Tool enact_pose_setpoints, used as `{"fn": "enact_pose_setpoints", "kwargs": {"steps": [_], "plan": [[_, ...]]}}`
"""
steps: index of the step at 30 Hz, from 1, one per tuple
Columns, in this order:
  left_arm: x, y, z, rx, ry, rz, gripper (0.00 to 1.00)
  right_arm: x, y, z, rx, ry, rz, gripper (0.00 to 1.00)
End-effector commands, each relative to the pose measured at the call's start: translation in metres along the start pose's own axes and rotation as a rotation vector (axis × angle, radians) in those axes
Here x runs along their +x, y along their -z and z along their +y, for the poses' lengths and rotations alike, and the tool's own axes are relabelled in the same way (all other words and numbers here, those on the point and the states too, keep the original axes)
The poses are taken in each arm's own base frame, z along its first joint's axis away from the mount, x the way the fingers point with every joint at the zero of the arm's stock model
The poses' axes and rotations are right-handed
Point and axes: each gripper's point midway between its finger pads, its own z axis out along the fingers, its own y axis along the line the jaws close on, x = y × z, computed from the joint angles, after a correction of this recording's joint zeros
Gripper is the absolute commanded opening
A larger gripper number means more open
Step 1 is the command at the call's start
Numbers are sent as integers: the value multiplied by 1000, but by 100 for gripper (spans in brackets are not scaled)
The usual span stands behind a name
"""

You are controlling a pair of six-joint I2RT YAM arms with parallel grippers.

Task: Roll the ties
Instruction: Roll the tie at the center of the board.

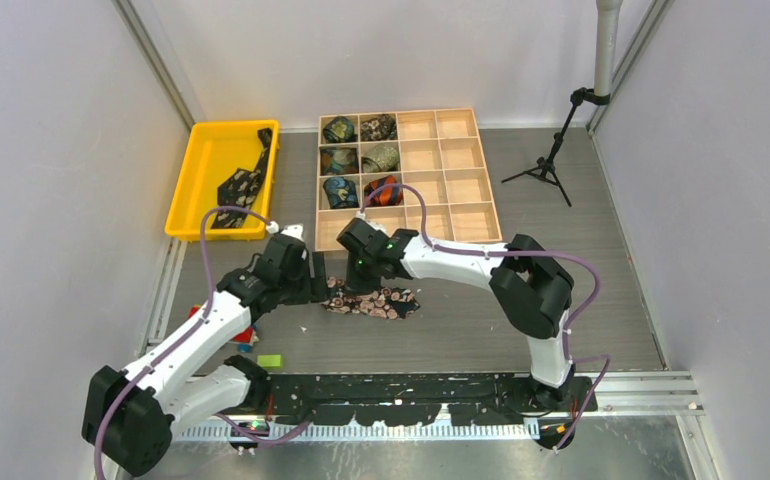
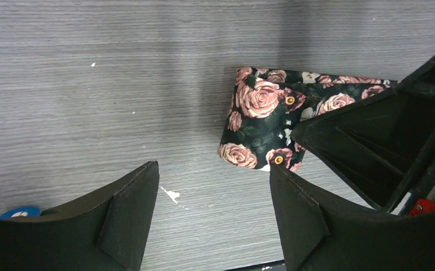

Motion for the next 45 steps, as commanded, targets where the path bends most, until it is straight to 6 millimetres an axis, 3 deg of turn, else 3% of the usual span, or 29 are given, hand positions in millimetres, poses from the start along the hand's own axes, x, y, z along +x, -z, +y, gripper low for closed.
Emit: {"fn": "enact_pose_setpoints", "kwargs": {"steps": [1, 8, 19, 27, 45], "plan": [[-10, -6, -18, 115, -1, -13, 73, -16, 30, 18, -63, 12, -66, 13], [2, -19, -23, 166, 29, 35, 74, -13, 39, 18, -79, 3, -74, 14], [8, -27, -16, 143, 39, 47, 75, -5, 22, 17, -70, 9, -42, 14], [9, -33, -18, 185, 72, 70, 77, 1, 6, 5, -26, 16, -19, 15], [21, -49, -29, 286, 120, 131, 76, -5, -9, -11, 11, 5, -4, 14]]}}
